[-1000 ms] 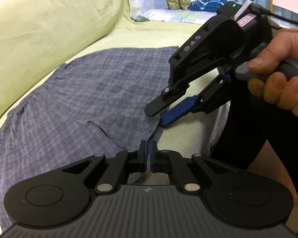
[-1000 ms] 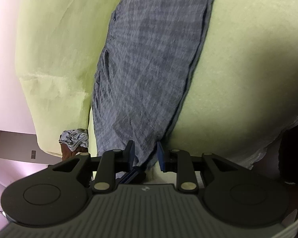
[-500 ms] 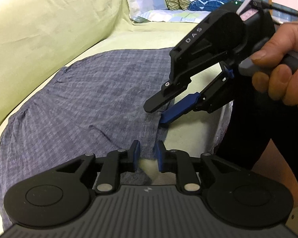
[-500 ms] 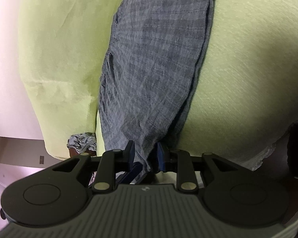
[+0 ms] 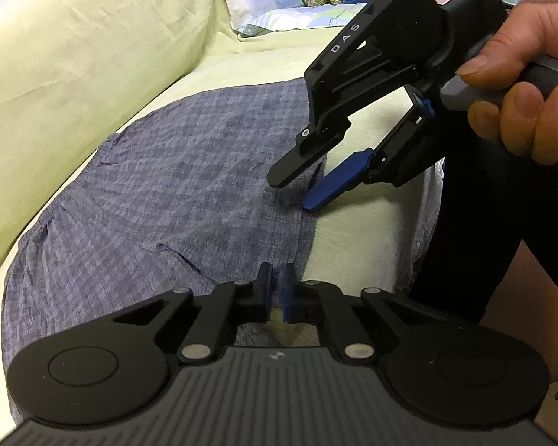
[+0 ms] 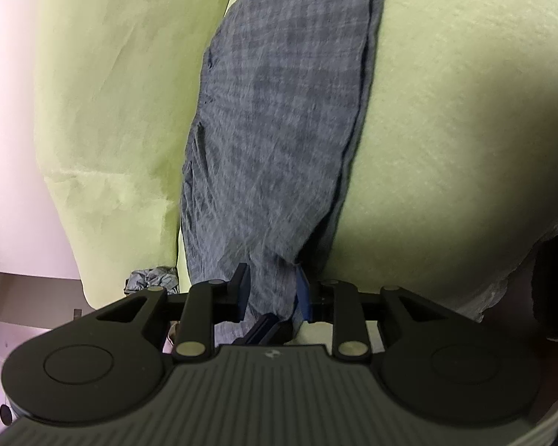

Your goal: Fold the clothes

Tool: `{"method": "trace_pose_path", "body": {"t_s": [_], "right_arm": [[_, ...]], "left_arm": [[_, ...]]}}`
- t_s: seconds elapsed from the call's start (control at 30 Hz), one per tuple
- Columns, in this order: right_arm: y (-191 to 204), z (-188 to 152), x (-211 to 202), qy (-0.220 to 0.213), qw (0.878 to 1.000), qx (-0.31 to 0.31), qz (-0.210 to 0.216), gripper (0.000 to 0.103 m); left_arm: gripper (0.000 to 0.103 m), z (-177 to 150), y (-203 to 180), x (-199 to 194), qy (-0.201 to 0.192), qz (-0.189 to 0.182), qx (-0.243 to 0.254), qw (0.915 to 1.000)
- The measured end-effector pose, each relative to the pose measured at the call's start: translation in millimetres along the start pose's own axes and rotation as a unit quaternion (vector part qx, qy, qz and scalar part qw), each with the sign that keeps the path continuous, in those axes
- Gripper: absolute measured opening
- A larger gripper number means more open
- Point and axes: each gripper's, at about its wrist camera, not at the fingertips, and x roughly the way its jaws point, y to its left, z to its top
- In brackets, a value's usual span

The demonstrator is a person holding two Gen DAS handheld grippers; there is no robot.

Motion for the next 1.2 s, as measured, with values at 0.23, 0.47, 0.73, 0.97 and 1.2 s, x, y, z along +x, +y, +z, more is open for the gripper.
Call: {"method": "trace_pose_path", "body": {"t_s": [0.23,0.47,0.73,0.97,1.2], "right_arm": [[-2,3,-2,-0.011,1.000,0.005,0.003,0.026],[-6,3,-7,-0.021,1.000,0.017,0.001,0.027],[-10,3,-10,-0.029,0.999,0.018,0.019,0.029],[1,4,-3,-0.022,1.000,-0.013,-0.005,0.000],[-3,-1,-11,-0.014,0.999,-0.031,-0.032,0.000]], "left_arm": [[0.000,0,5,-7,-0.007,-0.017,-0.009,0.9998],[0.000,1,9,-11,-0.016,-0.027,-0.024,0.9992],[0.000,3,17,-17,-0.027,-0.045,-0.057,0.9970],[0.000,0,11,-12,-0.014,-0.045,-0.045,0.9979],[0.000,-3,2,-9,-0.010,-0.057,-0.040,0.9976]]}}
